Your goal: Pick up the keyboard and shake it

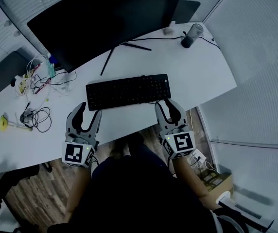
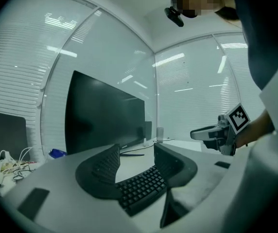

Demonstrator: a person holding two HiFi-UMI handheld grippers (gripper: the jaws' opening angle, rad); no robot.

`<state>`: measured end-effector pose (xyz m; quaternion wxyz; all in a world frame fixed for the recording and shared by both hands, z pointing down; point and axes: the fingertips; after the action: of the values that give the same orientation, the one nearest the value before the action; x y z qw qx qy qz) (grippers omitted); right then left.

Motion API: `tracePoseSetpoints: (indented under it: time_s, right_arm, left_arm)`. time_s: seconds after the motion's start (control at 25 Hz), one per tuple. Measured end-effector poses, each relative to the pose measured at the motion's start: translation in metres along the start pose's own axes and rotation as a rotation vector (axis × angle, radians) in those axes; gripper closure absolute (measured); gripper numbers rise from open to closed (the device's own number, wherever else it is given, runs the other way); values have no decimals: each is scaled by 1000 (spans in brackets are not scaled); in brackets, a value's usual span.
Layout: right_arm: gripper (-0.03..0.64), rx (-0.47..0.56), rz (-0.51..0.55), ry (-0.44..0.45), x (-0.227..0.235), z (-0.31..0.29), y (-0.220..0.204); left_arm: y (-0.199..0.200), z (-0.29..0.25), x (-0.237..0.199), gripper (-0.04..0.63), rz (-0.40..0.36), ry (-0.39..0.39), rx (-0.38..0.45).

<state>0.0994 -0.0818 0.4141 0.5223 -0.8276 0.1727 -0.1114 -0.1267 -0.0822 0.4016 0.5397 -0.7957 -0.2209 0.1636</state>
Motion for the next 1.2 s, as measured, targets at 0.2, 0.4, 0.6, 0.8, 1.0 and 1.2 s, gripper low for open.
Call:
tracePoseSetpoints:
  time_s: [0.2,0.4,0.6,0.8,1.0,1.2]
  right_arm:
    - [500,-76,10,54,40,-43,-18]
    - [500,-160,23,113,68,-76,-43]
    - [499,-241,16,116,96,-91,-75]
    - [477,-324,-29,113,116,-105,-98]
    - [424,-424,-132,138,128,-124,-122]
    - [391,-526,-297,165,143,-141,-146]
  left_arm:
    - [-22,-38,-19,397,74,67,-80]
    - [-53,-62,-39,397,146,103,-154]
    - [-82,-77,-46,397,151,105,-250]
    - [-110,-96,-61,395,201,94,-327]
    - [-142,-113,-81,359,281,58,-423]
    - [-173,-122,-95,319,402,24,-508]
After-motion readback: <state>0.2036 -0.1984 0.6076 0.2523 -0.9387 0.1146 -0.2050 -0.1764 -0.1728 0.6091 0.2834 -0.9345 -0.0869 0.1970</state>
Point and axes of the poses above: the fingertips, and each gripper's own axes: z backward along the fingers, x to its right, y out of its top, and after that the axes turned 13 degrees about -x, right-handed
